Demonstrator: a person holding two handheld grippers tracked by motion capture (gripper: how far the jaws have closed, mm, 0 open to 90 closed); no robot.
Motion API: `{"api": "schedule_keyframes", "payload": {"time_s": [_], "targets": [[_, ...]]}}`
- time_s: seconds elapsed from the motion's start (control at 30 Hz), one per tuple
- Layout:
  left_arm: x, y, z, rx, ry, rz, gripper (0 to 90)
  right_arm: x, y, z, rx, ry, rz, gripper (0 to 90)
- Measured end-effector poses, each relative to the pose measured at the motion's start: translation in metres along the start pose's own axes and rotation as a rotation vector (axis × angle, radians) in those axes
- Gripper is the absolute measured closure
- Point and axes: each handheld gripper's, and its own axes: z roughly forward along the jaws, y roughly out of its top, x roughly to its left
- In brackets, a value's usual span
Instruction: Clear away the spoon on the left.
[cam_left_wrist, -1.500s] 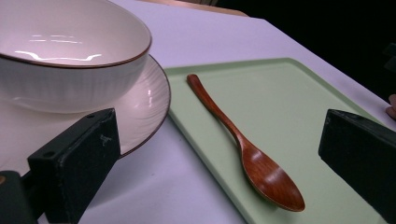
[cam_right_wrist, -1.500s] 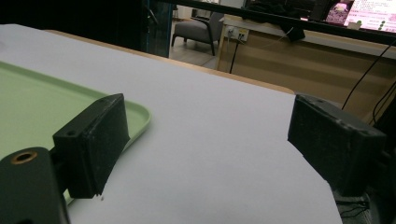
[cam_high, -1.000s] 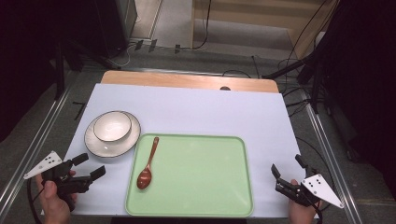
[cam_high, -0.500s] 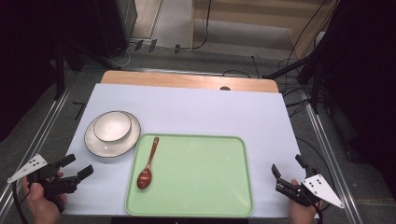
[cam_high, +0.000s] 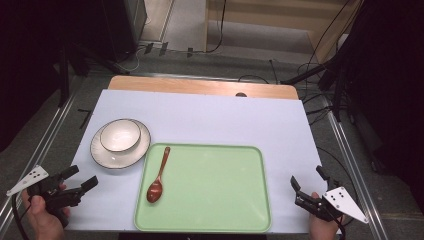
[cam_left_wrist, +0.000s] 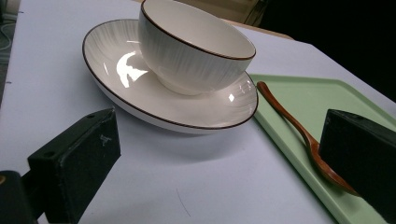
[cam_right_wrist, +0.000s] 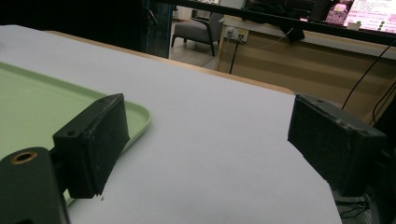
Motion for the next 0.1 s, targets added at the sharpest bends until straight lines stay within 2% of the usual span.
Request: {"api": "schedule_keyframes", "payload": {"time_s": [0.1], "targets": [[0.0005, 0.0004, 0.0028, 0.012, -0.008, -0.006, 0.0, -0.0002, 0.0000, 0.0002, -0.001, 0.001, 0.000, 13.2]]}}
